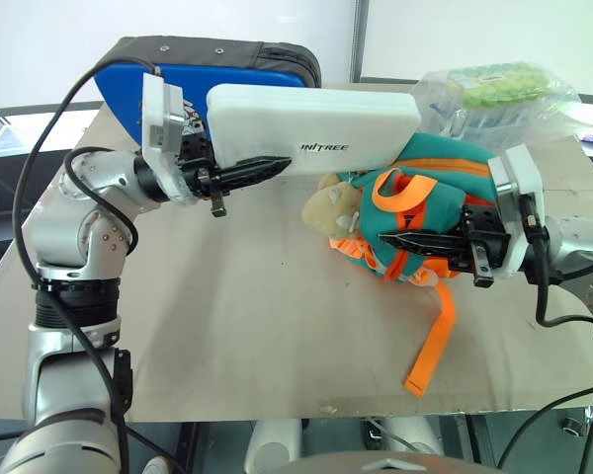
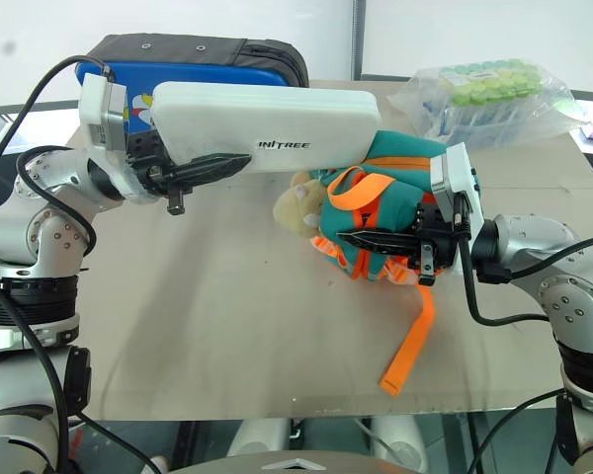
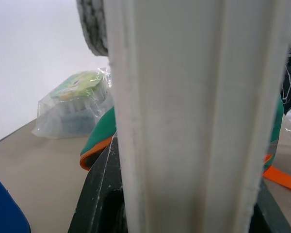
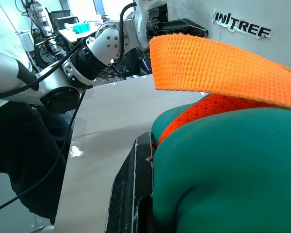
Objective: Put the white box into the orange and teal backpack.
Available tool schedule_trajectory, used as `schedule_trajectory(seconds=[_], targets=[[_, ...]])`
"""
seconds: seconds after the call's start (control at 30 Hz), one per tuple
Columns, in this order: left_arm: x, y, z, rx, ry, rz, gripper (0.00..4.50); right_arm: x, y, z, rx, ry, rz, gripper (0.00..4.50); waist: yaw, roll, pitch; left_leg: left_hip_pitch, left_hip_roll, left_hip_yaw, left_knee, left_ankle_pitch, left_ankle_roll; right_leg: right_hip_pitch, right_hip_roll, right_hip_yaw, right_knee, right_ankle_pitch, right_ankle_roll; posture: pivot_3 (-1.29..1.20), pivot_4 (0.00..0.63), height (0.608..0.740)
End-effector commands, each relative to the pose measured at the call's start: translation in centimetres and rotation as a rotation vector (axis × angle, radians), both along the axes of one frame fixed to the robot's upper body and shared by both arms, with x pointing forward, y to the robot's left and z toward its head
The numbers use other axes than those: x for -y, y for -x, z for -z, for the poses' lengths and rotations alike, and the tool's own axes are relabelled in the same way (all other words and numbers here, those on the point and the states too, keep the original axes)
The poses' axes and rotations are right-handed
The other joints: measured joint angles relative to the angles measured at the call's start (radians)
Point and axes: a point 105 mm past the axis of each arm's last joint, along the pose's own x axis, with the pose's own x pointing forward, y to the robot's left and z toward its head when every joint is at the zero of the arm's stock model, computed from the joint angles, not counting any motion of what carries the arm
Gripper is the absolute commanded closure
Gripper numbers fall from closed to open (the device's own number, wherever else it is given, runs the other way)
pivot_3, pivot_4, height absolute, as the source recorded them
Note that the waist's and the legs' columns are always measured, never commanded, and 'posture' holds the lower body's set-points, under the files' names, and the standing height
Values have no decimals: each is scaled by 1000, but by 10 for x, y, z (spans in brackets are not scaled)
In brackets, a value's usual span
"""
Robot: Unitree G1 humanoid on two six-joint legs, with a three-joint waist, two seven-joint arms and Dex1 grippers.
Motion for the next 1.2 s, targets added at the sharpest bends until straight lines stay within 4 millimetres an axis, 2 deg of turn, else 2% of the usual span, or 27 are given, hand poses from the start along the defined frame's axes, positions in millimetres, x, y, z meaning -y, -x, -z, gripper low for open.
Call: schedule_trajectory(seconds=[0.03, 0.27, 0.57, 0.8, 1.0, 1.2], targets=[[-8, -6, 5, -15, -43, -66, 3395, 0, 11, -18, 88, -29, -41, 4438, 0, 0, 0, 0, 0, 0, 0, 0, 0, 0, 0, 0, 0, 0, 0, 0, 150, 740], [-17, -7, 1, -28, -14, -102, 3395, 1, 8, -19, 91, -25, -32, 4438, 0, 0, 0, 0, 0, 0, 1, 0, 0, 0, 0, 0, 1, 0, 0, 0, 150, 740], [-50, -16, 20, -65, -85, -202, 3395, 9, 5, -31, 103, -66, -13, 4438, -6, 0, 0, 1, 0, 0, 1, 0, 0, 0, 0, 0, 1, 0, 0, 0, 150, 740], [-61, -19, 23, -77, -97, -222, 3395, 16, 5, -41, 116, -96, 7, 4438, -4, -1, 1, -1, 1, 0, 2, 0, 0, 0, 0, -1, 1, 0, 0, 0, 150, 740], [-50, -15, 23, -88, -75, -156, 3395, 15, 6, -40, 115, -96, 2, 4438, -5, -1, 1, -1, 1, 0, 2, 0, 0, -1, 0, -1, 1, 0, 0, 0, 150, 740], [-31, 6, 30, -138, -85, -1, 3395, 15, 5, -41, 113, -103, 1, 4438, -6, -1, 1, -1, 1, 0, 2, 0, 0, -1, 0, -1, 1, 0, 0, 0, 150, 740]])
